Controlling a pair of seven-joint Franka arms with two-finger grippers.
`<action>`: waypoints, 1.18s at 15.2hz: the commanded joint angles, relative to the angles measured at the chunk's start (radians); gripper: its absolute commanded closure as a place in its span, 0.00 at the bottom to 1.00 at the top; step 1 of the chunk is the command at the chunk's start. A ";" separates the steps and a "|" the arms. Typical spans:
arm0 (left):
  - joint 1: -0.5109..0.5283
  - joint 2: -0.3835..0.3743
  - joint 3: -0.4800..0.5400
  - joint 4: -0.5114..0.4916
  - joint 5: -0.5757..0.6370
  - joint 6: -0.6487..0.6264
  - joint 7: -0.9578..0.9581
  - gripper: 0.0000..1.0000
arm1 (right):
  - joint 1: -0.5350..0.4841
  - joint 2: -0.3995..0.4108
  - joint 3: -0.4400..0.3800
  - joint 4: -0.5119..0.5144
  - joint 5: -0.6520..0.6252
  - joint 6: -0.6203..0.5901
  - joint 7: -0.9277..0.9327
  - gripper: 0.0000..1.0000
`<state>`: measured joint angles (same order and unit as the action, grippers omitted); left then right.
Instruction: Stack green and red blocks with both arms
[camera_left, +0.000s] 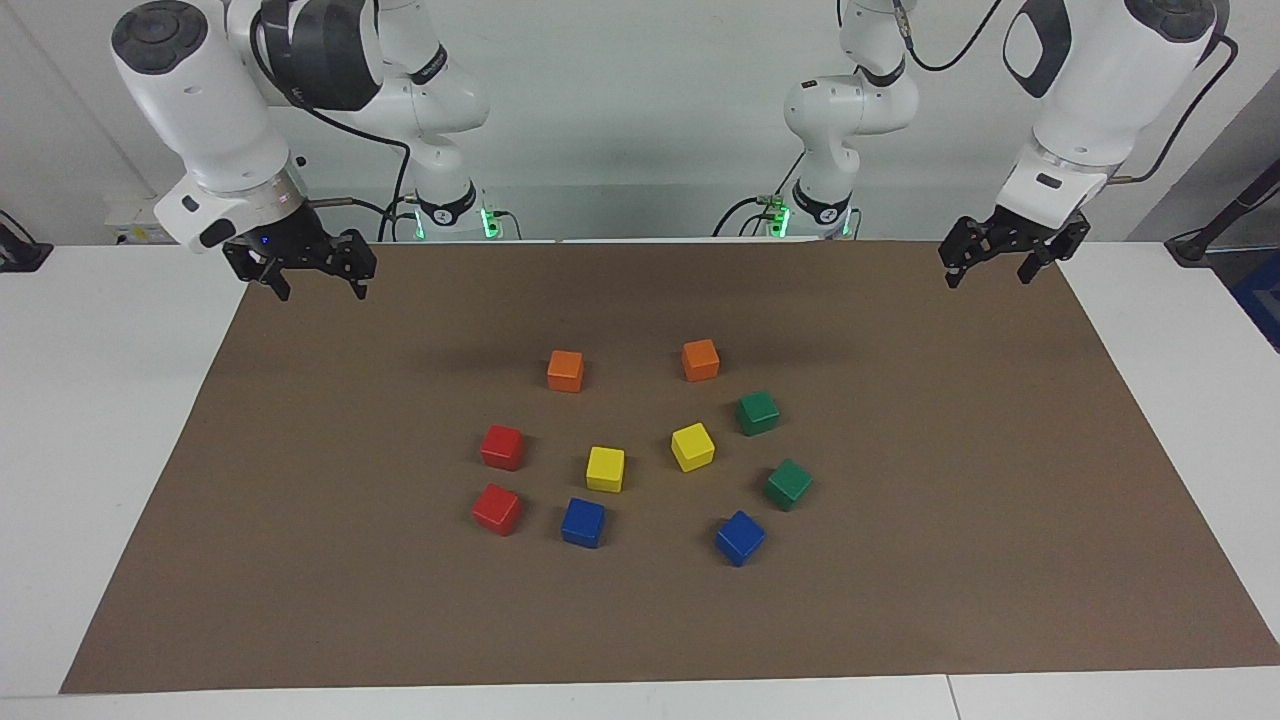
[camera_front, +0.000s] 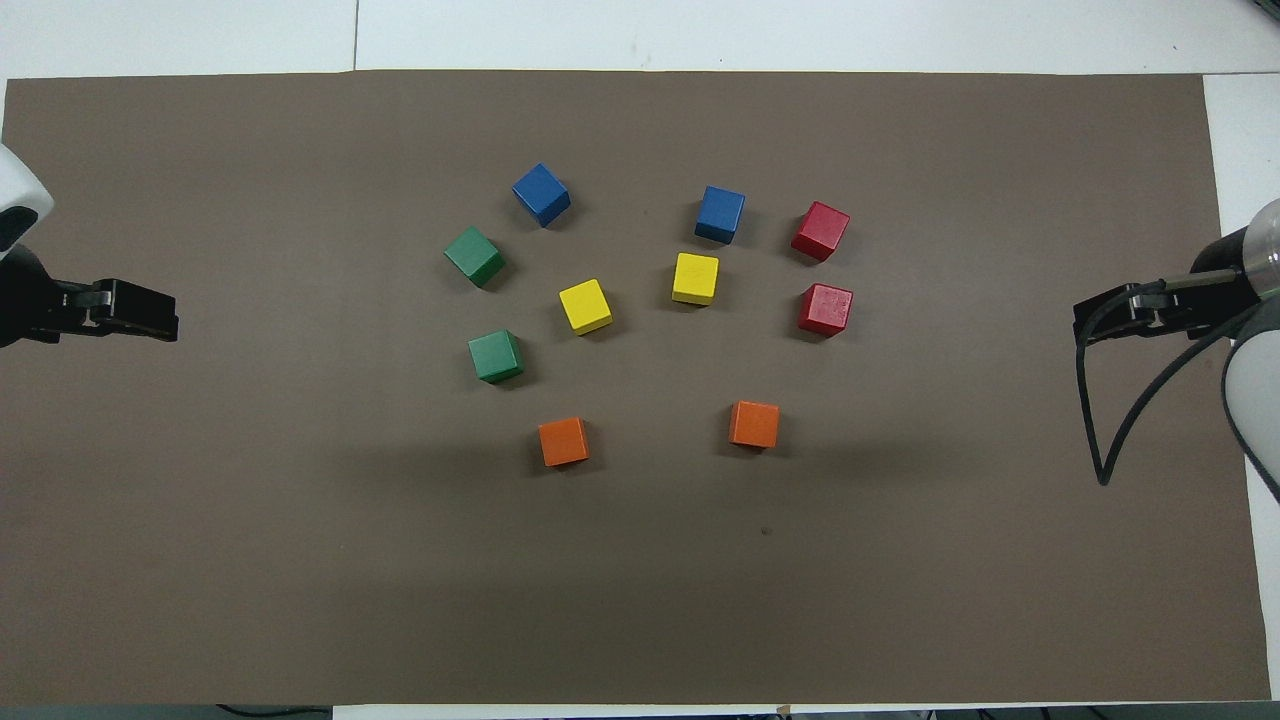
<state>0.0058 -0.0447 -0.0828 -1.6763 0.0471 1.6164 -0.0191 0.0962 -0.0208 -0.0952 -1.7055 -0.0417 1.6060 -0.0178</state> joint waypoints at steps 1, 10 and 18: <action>0.010 -0.018 -0.002 -0.008 -0.015 -0.010 0.004 0.00 | 0.000 -0.025 0.011 -0.031 -0.007 -0.002 0.085 0.00; 0.010 -0.018 -0.002 -0.008 -0.015 -0.012 0.004 0.00 | 0.204 0.211 0.018 -0.155 0.069 0.467 0.671 0.00; 0.010 -0.018 -0.002 -0.010 -0.015 -0.012 0.004 0.00 | 0.223 0.349 0.018 -0.155 0.108 0.610 0.752 0.00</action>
<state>0.0058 -0.0447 -0.0828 -1.6763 0.0471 1.6162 -0.0191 0.3172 0.3055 -0.0781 -1.8675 0.0537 2.1906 0.6952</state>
